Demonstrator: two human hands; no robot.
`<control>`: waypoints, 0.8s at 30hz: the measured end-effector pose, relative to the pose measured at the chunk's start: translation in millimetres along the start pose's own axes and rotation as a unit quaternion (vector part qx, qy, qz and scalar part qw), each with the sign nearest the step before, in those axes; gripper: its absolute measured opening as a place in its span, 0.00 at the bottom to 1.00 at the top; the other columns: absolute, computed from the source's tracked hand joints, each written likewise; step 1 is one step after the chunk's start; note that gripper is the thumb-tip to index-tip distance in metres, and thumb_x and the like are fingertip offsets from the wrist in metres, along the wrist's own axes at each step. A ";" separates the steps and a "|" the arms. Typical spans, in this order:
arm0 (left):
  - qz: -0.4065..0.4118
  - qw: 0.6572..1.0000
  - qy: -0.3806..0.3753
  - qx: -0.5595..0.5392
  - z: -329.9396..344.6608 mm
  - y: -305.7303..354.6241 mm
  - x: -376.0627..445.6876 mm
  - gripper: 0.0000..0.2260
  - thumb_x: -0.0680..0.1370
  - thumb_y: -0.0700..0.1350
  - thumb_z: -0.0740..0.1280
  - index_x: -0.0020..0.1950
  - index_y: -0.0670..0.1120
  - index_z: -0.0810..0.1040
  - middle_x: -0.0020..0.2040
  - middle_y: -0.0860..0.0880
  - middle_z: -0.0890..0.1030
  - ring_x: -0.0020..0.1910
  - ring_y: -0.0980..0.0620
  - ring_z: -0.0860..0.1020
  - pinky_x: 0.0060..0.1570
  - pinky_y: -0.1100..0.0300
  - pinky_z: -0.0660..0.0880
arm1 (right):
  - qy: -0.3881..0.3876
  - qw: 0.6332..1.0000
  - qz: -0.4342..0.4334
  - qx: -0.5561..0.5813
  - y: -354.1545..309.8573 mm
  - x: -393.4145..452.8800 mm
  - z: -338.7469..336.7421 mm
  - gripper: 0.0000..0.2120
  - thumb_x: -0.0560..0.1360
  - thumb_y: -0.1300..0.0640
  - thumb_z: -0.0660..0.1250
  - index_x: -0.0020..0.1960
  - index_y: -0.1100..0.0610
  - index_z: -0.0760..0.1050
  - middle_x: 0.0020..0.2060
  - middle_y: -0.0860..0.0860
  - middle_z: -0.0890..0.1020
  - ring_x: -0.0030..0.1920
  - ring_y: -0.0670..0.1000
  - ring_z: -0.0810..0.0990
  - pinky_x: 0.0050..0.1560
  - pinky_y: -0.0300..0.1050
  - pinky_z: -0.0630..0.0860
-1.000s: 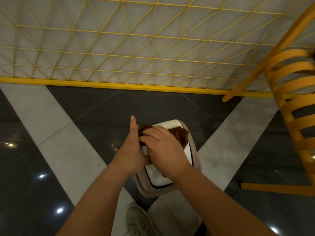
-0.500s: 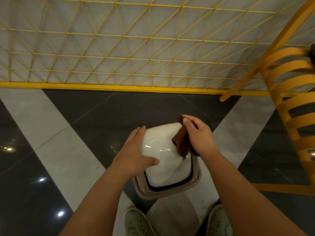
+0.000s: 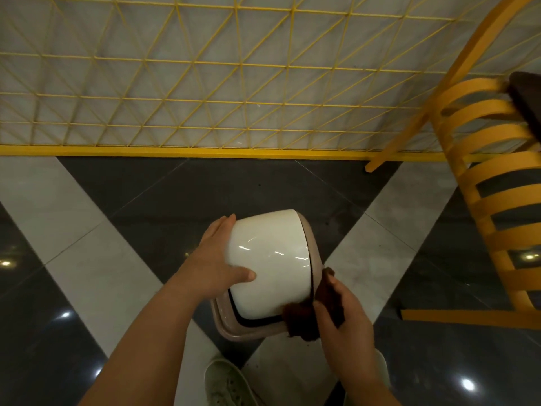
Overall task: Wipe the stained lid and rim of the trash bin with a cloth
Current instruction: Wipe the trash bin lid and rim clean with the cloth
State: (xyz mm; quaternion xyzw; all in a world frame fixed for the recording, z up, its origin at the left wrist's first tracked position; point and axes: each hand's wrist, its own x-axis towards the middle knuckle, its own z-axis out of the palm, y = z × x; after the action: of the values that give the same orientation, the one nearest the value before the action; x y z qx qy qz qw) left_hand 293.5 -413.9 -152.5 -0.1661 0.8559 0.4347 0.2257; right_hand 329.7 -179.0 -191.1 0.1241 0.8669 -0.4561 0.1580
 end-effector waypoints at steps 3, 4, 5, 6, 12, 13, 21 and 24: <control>0.009 1.000 -0.007 -0.012 -3.0 0.8 2.8 0.50 0.69 0.46 0.76 0.77 0.59 0.43 0.77 0.60 0.40 0.76 0.55 0.49 0.71 0.53 0.54 | -0.009 1.000 0.008 -0.004 5.6 -6.2 -6.3 0.21 0.74 0.62 0.68 0.56 0.37 0.71 0.56 0.39 0.75 0.57 0.42 0.73 0.65 0.45 0.70; 0.015 1.000 -0.006 -0.019 -3.1 1.4 3.5 0.51 0.69 0.45 0.76 0.76 0.60 0.41 0.76 0.60 0.38 0.76 0.55 0.47 0.72 0.52 0.53 | -0.004 1.000 0.004 0.007 6.1 -6.5 -9.9 0.21 0.74 0.64 0.68 0.52 0.37 0.74 0.54 0.39 0.77 0.56 0.43 0.76 0.64 0.47 0.72; 0.021 1.000 -0.003 -0.023 -2.7 2.0 3.9 0.52 0.68 0.45 0.76 0.75 0.62 0.39 0.76 0.61 0.35 0.76 0.54 0.45 0.72 0.50 0.53 | 0.012 1.000 0.000 0.025 6.0 -6.0 -14.0 0.20 0.73 0.65 0.68 0.50 0.38 0.76 0.52 0.38 0.79 0.55 0.43 0.78 0.62 0.49 0.74; 0.026 0.999 0.004 -0.021 -2.3 2.8 3.7 0.54 0.68 0.45 0.77 0.74 0.64 0.37 0.75 0.61 0.33 0.76 0.54 0.43 0.73 0.48 0.52 | 0.035 0.998 0.003 0.057 3.9 -3.9 -18.0 0.20 0.74 0.65 0.67 0.50 0.38 0.78 0.50 0.38 0.80 0.53 0.43 0.79 0.60 0.50 0.75; -0.048 0.990 0.029 -0.127 -9.0 -3.0 -14.1 0.58 0.63 0.55 0.78 0.74 0.63 0.34 0.76 0.59 0.35 0.76 0.54 0.45 0.73 0.47 0.53 | 0.074 0.978 -0.009 0.193 -32.6 26.1 -33.7 0.19 0.78 0.60 0.62 0.63 0.39 0.72 0.60 0.40 0.74 0.58 0.42 0.73 0.56 0.41 0.74; -0.077 0.983 0.038 -0.161 -9.5 -6.9 -19.6 0.53 0.66 0.57 0.75 0.76 0.61 0.38 0.78 0.57 0.40 0.76 0.53 0.48 0.73 0.48 0.55 | 0.058 0.979 -0.012 0.194 -36.7 30.1 -32.3 0.19 0.79 0.59 0.61 0.64 0.39 0.71 0.63 0.42 0.73 0.62 0.45 0.72 0.60 0.46 0.74; -0.216 0.922 -0.031 -0.319 2.0 -9.8 -43.9 0.09 0.81 0.44 0.57 0.58 0.56 0.70 0.52 0.52 0.76 0.50 0.52 0.75 0.49 0.53 0.73 | -0.072 0.985 0.028 0.156 -40.1 42.8 -9.9 0.16 0.81 0.50 0.54 0.68 0.41 0.69 0.66 0.42 0.70 0.62 0.44 0.66 0.64 0.49 0.66; -0.181 0.931 -0.036 -0.316 5.9 -5.2 -37.3 0.15 0.81 0.38 0.53 0.60 0.55 0.68 0.46 0.54 0.76 0.44 0.57 0.74 0.41 0.61 0.73 | -0.064 0.985 0.021 0.158 -32.6 38.3 -7.1 0.17 0.81 0.50 0.53 0.69 0.41 0.67 0.66 0.41 0.69 0.62 0.44 0.66 0.62 0.45 0.66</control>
State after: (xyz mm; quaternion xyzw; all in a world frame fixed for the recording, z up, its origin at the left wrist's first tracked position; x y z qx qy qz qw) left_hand 328.9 -408.8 -139.3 -0.3651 0.6211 0.6401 0.2669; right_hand 281.6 -188.4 -177.6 0.1359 0.7694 -0.5908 0.2014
